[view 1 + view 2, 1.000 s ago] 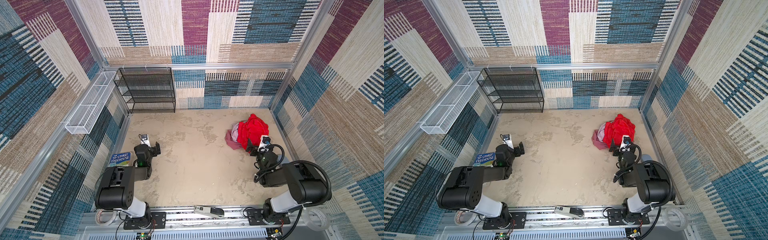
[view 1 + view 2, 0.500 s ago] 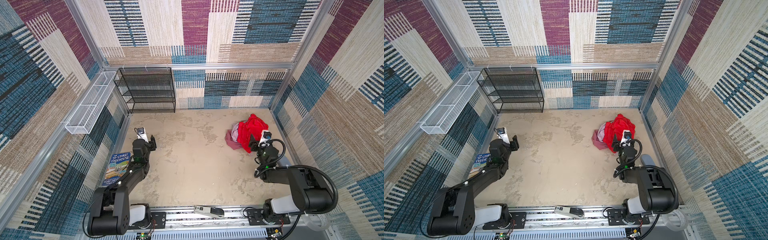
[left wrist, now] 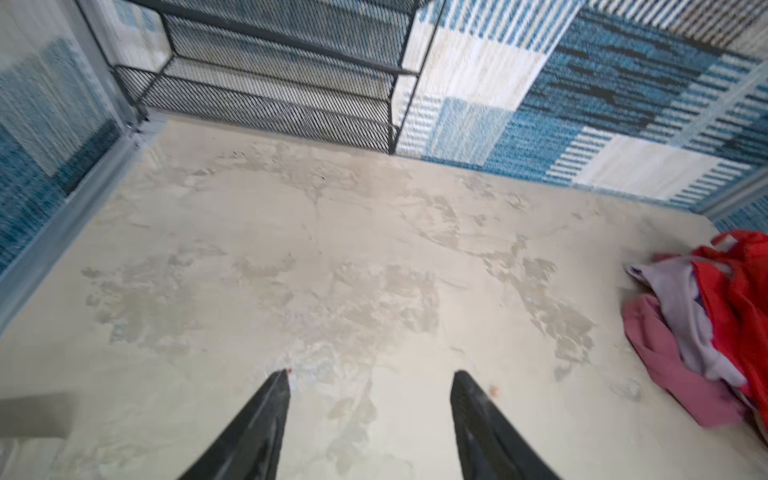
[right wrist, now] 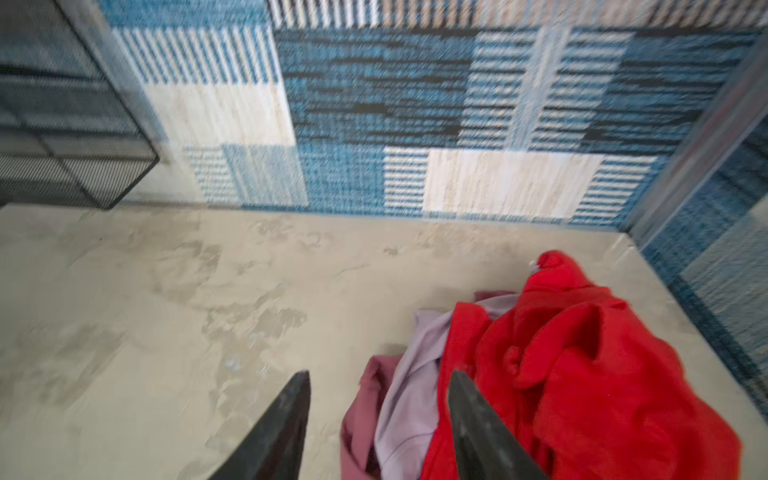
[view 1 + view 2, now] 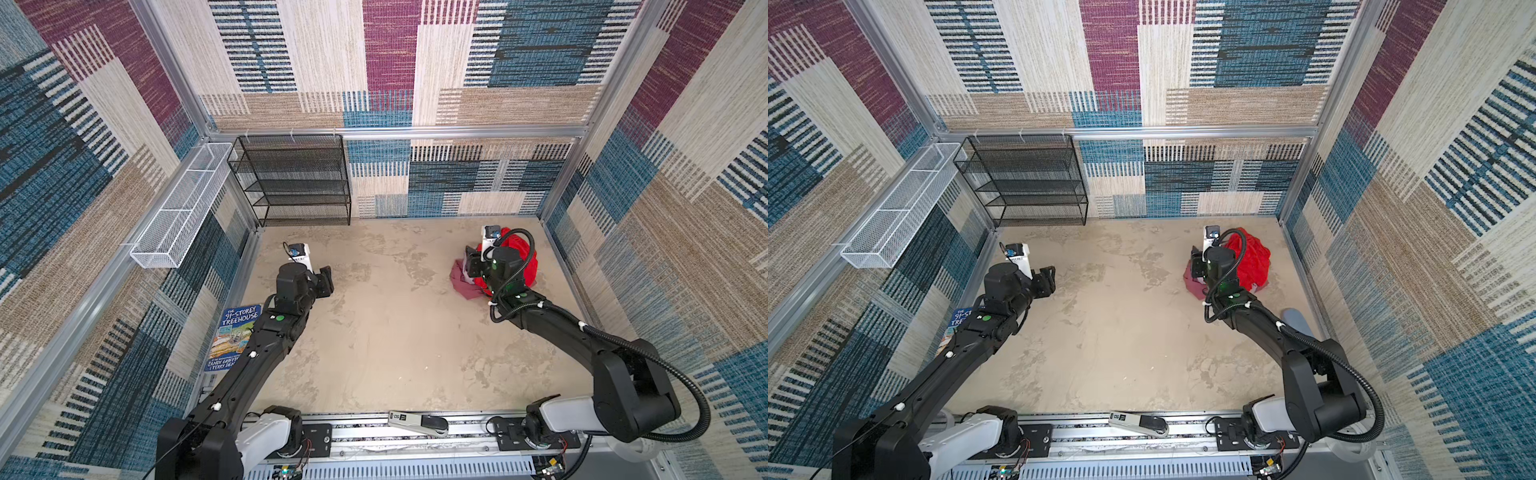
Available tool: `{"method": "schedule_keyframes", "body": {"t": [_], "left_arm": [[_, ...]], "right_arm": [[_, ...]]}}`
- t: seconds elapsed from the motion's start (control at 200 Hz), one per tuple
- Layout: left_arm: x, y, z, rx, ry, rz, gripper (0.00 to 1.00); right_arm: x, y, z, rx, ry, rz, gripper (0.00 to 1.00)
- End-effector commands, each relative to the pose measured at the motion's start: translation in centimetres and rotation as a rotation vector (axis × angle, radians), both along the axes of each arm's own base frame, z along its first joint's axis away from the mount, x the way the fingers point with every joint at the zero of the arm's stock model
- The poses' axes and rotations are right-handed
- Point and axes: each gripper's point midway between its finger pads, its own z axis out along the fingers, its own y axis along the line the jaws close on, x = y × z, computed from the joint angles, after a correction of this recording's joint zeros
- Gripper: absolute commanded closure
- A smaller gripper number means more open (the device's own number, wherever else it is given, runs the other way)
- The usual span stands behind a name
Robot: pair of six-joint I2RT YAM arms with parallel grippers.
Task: Pick out a specific cloth from the pile
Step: 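Reach the right gripper into the clothes pile and grasp the dark pink shirt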
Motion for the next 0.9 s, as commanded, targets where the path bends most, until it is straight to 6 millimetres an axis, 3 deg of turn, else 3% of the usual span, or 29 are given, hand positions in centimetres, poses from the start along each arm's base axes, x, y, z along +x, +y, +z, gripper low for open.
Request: {"method": "schedule_keyframes", "body": {"t": [0.0, 0.145, 0.28, 0.691, 0.891], "left_arm": [[-1.7, -0.5, -3.1, -0.003, 0.159, -0.001, 0.35], [-1.8, -1.0, -3.6, -0.015, 0.178, -0.016, 0.35], [-1.8, -1.0, -3.7, -0.011, 0.184, -0.016, 0.35], [-2.0, -0.8, -4.5, 0.001, 0.203, -0.012, 0.35], [-2.3, -0.6, -5.1, 0.011, 0.214, -0.007, 0.35]], "right_arm": [[-1.6, 1.9, -4.9, 0.020, 0.224, 0.067, 0.54], [-1.8, 3.1, -8.4, 0.038, 0.340, 0.095, 0.60], [-1.4, 3.2, -10.5, 0.025, 0.400, 0.084, 0.61], [1.0, 2.9, -14.5, -0.041, 0.507, 0.016, 0.67], [1.8, 2.2, -14.9, -0.076, 0.502, -0.031, 0.65]]}}
